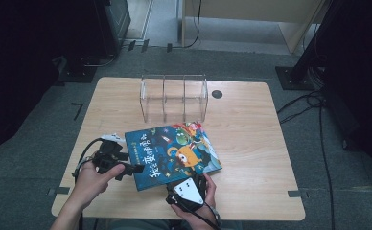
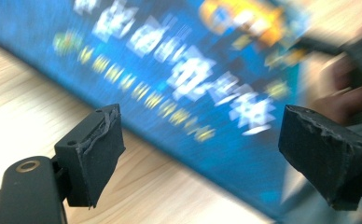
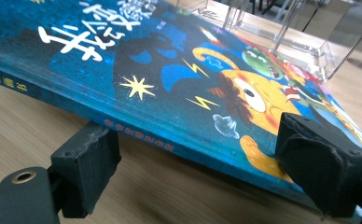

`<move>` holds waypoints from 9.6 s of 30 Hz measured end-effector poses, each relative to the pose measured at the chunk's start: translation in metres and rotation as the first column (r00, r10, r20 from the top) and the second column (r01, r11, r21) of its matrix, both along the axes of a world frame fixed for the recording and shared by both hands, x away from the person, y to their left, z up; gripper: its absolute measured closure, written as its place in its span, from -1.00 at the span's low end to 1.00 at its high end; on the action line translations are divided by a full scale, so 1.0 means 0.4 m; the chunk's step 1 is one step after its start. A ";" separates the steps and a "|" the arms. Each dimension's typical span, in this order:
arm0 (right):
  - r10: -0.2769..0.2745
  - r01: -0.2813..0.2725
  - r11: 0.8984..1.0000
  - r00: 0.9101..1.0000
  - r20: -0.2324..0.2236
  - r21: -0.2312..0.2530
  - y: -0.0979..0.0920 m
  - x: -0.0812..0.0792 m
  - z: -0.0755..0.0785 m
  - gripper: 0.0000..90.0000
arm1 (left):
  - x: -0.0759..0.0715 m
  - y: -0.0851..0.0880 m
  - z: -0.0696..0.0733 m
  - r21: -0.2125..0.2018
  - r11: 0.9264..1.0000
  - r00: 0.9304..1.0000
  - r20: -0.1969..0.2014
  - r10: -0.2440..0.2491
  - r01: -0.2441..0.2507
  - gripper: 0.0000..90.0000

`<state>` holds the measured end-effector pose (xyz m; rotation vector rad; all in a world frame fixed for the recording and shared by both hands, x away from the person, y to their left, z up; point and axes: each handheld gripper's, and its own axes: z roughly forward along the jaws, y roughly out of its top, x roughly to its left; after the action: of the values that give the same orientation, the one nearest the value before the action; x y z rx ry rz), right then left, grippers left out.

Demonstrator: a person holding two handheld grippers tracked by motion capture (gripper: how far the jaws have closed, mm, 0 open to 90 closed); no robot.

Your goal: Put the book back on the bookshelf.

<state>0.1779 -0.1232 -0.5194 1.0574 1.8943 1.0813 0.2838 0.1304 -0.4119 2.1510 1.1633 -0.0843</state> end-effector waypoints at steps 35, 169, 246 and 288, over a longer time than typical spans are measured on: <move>0.010 -0.010 1.000 1.000 0.026 0.000 0.001 -0.009 0.000 -0.70 | 0.065 0.053 -0.185 -0.276 0.905 0.916 -0.331 0.226 -0.323 -0.11; -0.302 0.338 0.940 0.875 -0.378 0.032 -0.574 0.098 -0.015 -0.84 | 0.149 0.122 0.211 -0.183 0.950 0.928 -0.326 0.184 -0.252 0.82; -0.304 0.343 0.939 0.873 -0.381 0.036 -0.581 0.099 -0.015 -0.84 | 0.104 -0.160 0.486 0.357 0.934 0.980 -0.182 0.077 -0.007 0.88; -0.301 0.339 0.940 0.874 -0.381 0.035 -0.582 0.100 -0.015 -0.86 | 0.252 -0.184 0.562 0.430 0.877 0.960 -0.073 0.272 -0.215 0.88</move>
<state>0.2179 -0.3558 -0.5254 1.6673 1.8641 0.8318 0.3847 0.0568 -0.1870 2.3672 1.6463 0.1539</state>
